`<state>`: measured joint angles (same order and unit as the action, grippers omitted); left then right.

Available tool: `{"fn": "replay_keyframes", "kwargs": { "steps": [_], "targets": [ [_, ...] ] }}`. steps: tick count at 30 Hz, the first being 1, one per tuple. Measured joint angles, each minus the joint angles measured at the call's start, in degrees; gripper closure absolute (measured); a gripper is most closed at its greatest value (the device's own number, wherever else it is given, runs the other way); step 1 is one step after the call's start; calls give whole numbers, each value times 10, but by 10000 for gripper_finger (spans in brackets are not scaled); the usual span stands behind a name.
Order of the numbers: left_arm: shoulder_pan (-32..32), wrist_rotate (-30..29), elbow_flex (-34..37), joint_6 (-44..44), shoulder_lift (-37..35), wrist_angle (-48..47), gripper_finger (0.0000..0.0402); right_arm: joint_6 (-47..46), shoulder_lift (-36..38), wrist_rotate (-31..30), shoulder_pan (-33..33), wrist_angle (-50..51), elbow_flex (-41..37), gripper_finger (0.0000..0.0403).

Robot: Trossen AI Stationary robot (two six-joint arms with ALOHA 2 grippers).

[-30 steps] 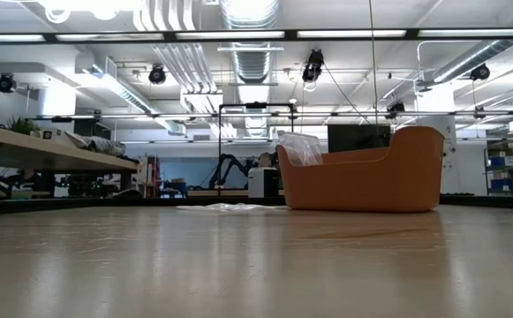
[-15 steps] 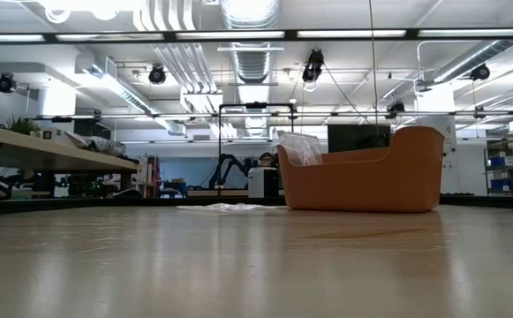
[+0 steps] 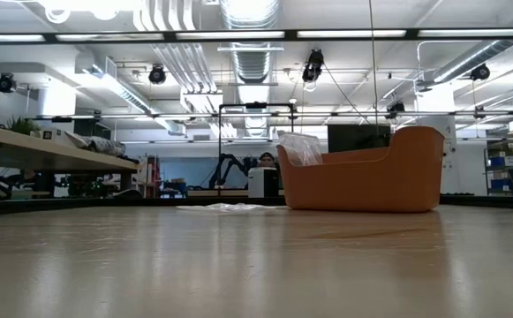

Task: Roll bandage
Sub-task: Roll the brown bandage

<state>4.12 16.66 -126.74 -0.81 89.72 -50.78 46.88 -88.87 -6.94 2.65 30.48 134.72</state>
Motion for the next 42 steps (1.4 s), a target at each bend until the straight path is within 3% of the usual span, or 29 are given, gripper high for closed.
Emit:
{"fn": "replay_keyframes", "kwargs": {
  "steps": [6, 12, 16, 20, 25, 33, 42],
  "targets": [
    [0, -3, 0, 8, -8, -12, 113, 71, -8, -1, 1, -7, 0, 317],
    [0, -104, 0, -20, -19, -19, 100, 75, -8, 3, 8, -8, 0, 317],
    [0, -143, -4, -44, -30, 22, 104, -31, -7, 10, 9, -8, 0, 317],
    [0, -141, -11, -58, -32, 90, 110, -198, -5, 10, 0, -9, 0, 317],
    [0, -137, -11, -73, -26, 146, 118, -329, -7, 10, -6, -5, 0, 317],
    [1, -141, -10, -96, 0, 169, 139, -449, -13, 30, -6, -26, 0, 317],
    [1, -143, -10, -97, 11, 203, 167, -447, -23, 26, -5, -36, 0, 317]
  ]
}}
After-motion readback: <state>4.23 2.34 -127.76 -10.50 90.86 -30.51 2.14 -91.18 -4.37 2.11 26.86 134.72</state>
